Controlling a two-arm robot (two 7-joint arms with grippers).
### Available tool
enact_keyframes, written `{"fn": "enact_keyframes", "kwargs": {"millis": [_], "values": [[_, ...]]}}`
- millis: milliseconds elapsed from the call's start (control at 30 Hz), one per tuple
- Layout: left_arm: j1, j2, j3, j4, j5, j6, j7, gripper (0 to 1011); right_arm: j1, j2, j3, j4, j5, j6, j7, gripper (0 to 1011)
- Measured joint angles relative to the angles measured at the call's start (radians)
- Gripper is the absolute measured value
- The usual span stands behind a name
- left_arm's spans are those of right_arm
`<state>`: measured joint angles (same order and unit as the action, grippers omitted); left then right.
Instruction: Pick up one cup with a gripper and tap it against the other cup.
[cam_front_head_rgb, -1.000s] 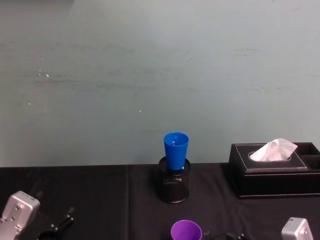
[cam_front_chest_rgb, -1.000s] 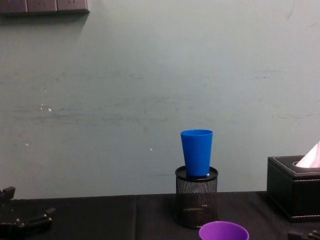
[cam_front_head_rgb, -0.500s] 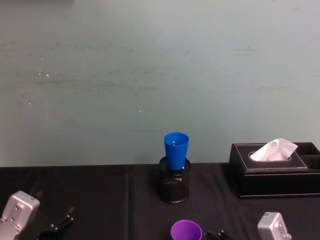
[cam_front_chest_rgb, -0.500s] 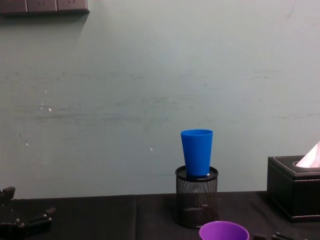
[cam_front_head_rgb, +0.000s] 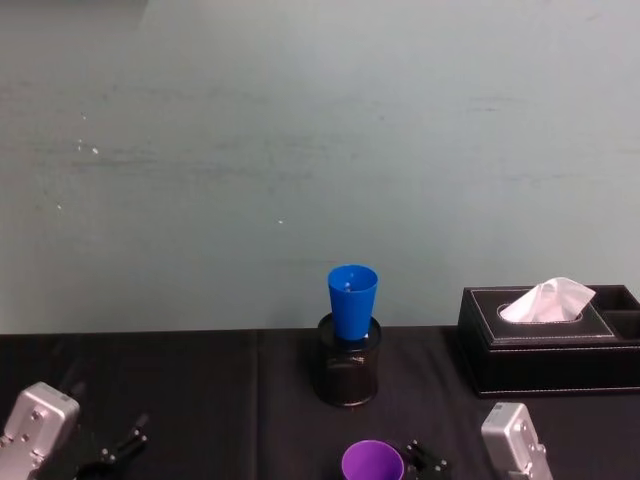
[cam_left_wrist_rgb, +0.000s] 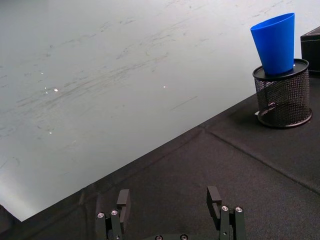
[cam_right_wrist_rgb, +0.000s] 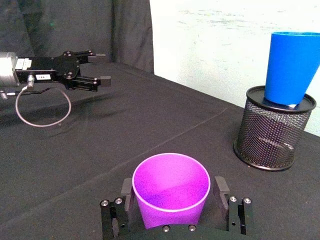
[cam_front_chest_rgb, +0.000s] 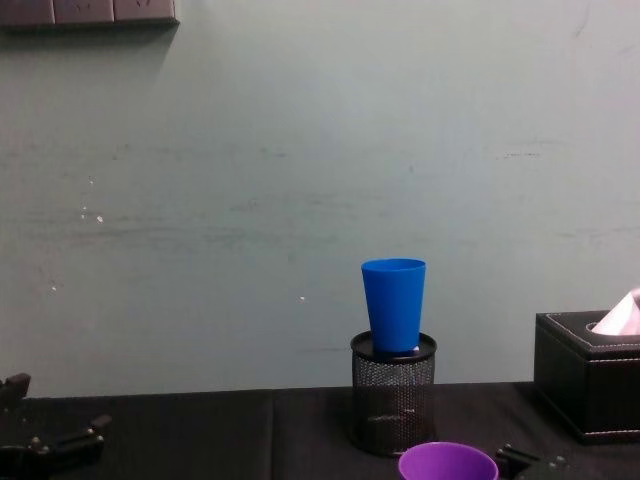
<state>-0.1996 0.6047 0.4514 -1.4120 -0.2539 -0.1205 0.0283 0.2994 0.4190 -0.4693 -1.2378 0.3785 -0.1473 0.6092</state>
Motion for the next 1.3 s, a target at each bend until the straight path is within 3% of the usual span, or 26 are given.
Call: {"fn": "enact_keyframes", "kwargs": {"millis": [367, 833, 1067, 1300], "values": [[0.0, 0.0, 0.0, 0.0, 0.0, 0.0, 0.0, 1000, 0.021, -0.029, -0.002, 0.036, 0.007, -0.022, 0.025, 1000], [0.0, 0.0, 0.0, 0.0, 0.0, 0.0, 0.0, 1000, 0.022, -0.028, -0.002, 0.035, 0.007, -0.019, 0.024, 998], [0.0, 0.0, 0.0, 0.0, 0.0, 0.0, 0.0, 1000, 0.022, -0.028, -0.001, 0.035, 0.007, -0.018, 0.023, 824], [0.0, 0.0, 0.0, 0.0, 0.0, 0.0, 0.0, 1000, 0.022, -0.027, -0.001, 0.034, 0.007, -0.017, 0.023, 768]]}}
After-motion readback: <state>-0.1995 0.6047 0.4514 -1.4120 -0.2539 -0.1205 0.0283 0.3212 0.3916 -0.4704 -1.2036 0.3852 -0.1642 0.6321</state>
